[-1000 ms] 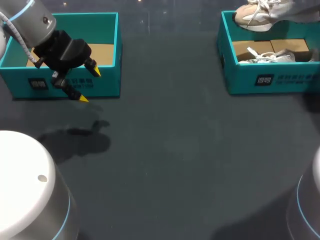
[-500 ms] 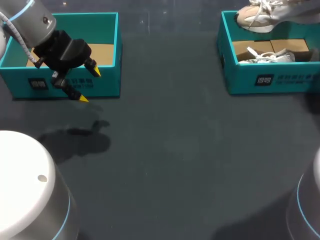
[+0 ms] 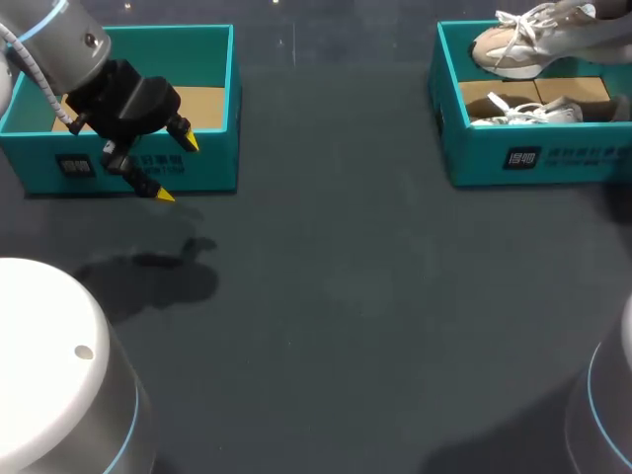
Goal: Take the shoe out of the shoebox, open the shoe tongue, remove and reinsert the insole, then place the shoe into the shoebox
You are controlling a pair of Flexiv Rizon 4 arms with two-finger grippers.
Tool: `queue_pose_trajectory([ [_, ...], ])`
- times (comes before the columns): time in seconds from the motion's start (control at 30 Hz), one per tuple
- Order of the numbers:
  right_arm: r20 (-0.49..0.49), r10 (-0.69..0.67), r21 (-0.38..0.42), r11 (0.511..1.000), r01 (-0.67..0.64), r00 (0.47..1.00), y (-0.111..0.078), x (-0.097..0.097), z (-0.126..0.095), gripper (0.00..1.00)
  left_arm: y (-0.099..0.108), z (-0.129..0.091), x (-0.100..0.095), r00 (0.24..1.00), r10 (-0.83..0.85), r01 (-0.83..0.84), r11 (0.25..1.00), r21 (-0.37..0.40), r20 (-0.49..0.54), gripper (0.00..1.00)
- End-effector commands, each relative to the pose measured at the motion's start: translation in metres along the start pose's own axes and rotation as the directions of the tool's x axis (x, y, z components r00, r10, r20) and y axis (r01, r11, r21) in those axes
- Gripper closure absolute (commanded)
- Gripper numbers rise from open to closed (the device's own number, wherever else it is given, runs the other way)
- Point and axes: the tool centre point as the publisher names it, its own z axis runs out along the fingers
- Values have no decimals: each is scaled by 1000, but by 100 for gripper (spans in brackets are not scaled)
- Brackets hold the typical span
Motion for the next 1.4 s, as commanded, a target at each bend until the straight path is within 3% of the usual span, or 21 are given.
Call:
queue_pose_trajectory([
  [0.03,13,7,11,1000,-7,1000,2,4,5,100,0,0,1,1000,1,-1,1000,-3,1,0],
  [0.63,30,-7,52,999,6,1000,9,16,33,100,0,0,1,1000,1,-1,1000,-3,1,0],
  [1.4,-42,-22,46,999,24,999,21,36,69,100,0,0,1,1000,1,-1,1000,-3,1,0],
])
